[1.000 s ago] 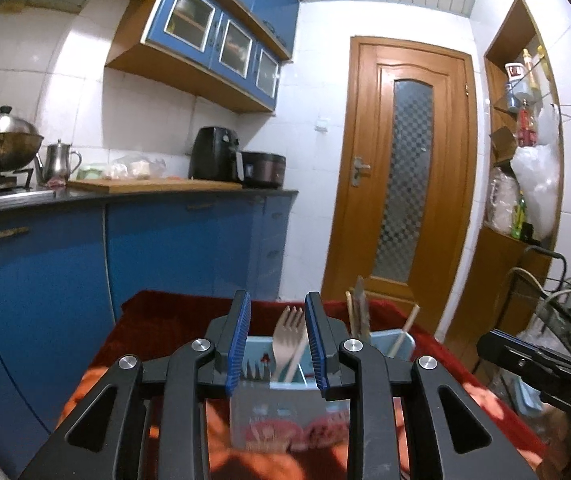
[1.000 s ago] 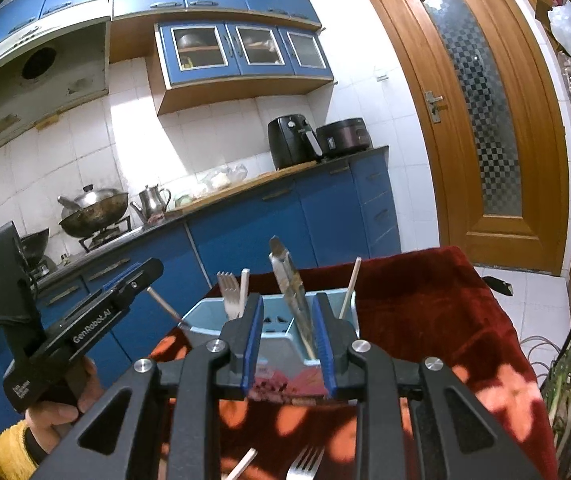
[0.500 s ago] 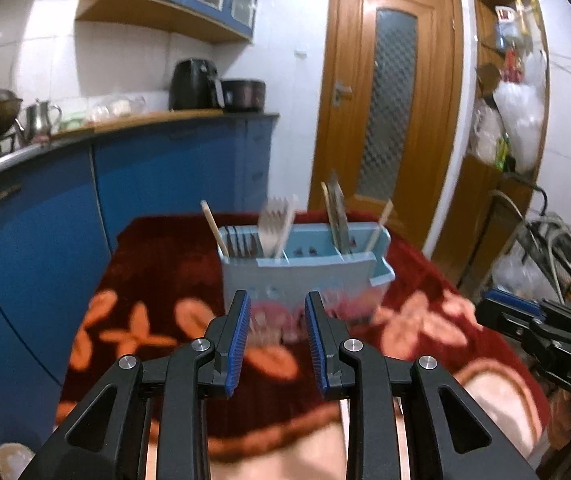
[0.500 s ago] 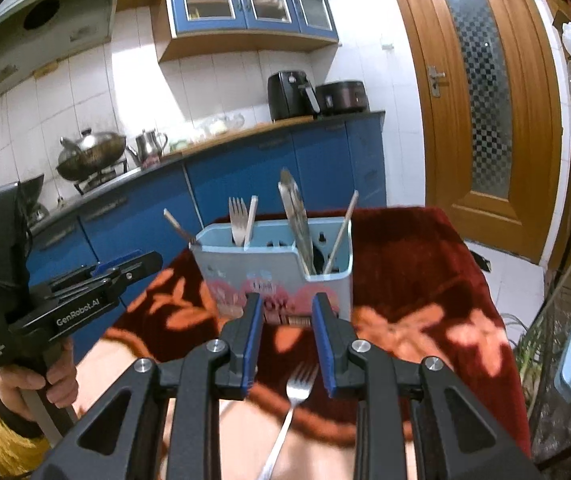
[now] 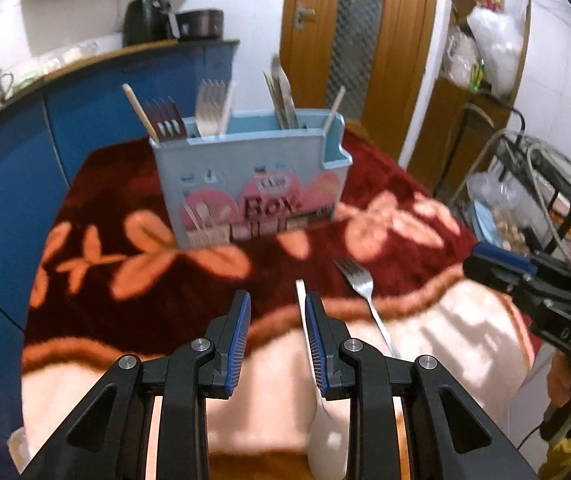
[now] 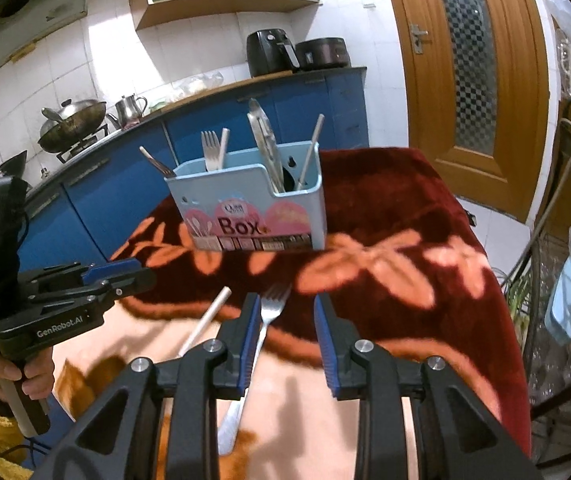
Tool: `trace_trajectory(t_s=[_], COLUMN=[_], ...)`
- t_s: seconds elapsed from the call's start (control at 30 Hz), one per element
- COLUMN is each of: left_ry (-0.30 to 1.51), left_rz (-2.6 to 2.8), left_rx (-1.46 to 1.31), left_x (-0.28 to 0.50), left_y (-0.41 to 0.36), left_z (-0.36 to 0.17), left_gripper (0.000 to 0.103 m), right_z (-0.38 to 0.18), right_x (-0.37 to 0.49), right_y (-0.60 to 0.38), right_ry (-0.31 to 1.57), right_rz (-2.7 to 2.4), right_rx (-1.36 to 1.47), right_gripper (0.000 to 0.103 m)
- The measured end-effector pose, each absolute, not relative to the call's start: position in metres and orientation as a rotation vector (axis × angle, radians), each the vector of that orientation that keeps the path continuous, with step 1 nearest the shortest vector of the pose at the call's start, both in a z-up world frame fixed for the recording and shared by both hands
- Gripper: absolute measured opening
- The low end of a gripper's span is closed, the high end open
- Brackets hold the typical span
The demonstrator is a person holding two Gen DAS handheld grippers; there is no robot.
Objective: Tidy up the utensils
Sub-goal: 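Grasp the white plastic spoon by its handle with the left tool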
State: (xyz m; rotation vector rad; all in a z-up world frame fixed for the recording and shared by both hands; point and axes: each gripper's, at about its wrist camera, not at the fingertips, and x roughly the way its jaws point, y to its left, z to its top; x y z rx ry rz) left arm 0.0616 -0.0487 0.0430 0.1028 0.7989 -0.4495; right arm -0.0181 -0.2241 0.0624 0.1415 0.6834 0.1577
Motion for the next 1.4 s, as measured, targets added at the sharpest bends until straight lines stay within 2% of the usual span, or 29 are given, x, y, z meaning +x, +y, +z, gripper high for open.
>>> trace_trajectory(t_s=[0.6, 0.7, 0.77, 0.83, 1.0, 1.4], left_ry=[1.118, 1.156, 1.198, 1.252, 1.333, 1.219], left_rz=[-0.514, -0.521, -0.533, -0.558, -0.591, -0.588], left_rx=[0.148, 0.166, 0.163, 0.136, 0.073, 0.005], left_x=[0.086, 0.093, 0.1, 0.106, 0.119, 0.108], left_y=[-0.075, -0.079, -0.081, -0.082, -0.078, -0.062], left_z=[0.0, -0.003, -0.006, -0.01, -0.014, -0.003], left_gripper=[0.028, 0.019, 0.018, 0.009, 0.007, 0.006], right_z=[0.038, 0.037, 0.036, 0.036, 0.034, 0.03], right_x=[-0.026, -0.025, -0.024, -0.024, -0.022, -0.009], right_y=[-0.253, -0.255, -0.254, -0.254, -0.253, -0.235], right_ry=[0.746, 0.757, 0.762, 0.767, 0.787, 0.876], right_rz=[0.124, 0.126, 0.128, 0.131, 0.139, 0.186], right_rx=[0.195, 0.194, 0.186, 0.18, 0.174, 0.114], right_gripper=[0.033, 0.033, 0.033, 0.033, 0.033, 0.033])
